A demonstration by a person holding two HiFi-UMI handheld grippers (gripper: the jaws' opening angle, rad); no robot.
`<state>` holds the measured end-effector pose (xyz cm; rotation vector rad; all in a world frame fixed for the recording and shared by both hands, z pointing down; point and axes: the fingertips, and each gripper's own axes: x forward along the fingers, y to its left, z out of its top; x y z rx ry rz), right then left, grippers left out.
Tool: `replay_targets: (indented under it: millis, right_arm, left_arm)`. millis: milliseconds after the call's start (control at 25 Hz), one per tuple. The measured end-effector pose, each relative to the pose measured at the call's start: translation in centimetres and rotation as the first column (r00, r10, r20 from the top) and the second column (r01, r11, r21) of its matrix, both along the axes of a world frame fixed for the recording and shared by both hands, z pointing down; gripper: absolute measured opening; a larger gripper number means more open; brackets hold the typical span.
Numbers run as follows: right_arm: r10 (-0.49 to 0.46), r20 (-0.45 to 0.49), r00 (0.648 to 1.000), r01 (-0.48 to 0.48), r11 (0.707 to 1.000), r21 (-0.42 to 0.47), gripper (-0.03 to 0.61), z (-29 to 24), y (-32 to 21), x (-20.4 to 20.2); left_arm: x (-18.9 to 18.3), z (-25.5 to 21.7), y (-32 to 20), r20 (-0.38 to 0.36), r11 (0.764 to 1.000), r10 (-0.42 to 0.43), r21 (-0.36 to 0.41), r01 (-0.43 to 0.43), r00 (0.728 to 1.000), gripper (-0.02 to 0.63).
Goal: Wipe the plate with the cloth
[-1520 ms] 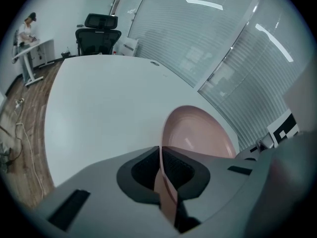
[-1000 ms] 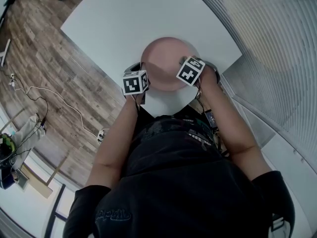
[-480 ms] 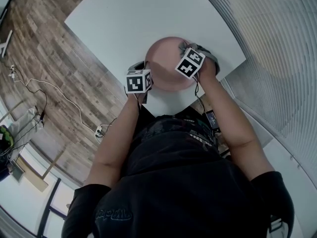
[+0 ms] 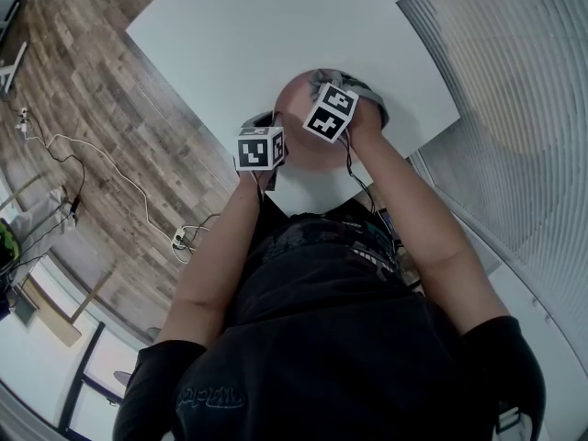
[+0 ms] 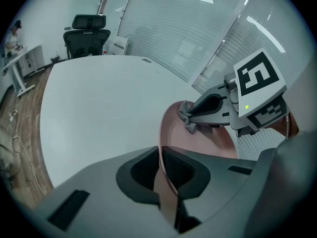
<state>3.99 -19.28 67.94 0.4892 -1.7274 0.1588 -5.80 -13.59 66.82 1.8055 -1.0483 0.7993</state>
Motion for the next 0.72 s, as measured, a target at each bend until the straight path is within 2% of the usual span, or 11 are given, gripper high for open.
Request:
replay_targets:
  millis: [240, 360, 520, 720]
  right_arm:
    - [-0.056, 0.078, 0.995, 0.056, 0.998, 0.008, 0.041, -0.2, 1.7, -4.3]
    - [-0.071, 0.122, 0.990, 0.073, 0.997, -0.017, 0.041, -0.3, 3.0, -6.1]
    - [-0.016, 0.196, 0.981, 0.031, 0.996, -0.078, 0.041, -0.3, 4.2, -6.8]
    - [-0.046, 0.239, 0.970, 0.076, 0.990, -0.118, 0.041, -0.4, 6.4, -7.4]
  left_arm:
    - [-0.1, 0.0, 0.0, -0.006, 1.000, -0.013, -0.001, 0.013, 1.000, 0.032]
    - [-0.1, -0.1, 0.0, -0.012, 1.000, -0.019, 0.009, 0.020, 1.000, 0.032]
    - [-0.2, -0.1, 0.0, -0.012, 0.999, -0.032, 0.025, 0.032, 0.999, 0.032]
    - [-0.2, 0.0, -0.1, -0.023, 0.999, -0.031, 0.013, 0.031, 0.999, 0.032]
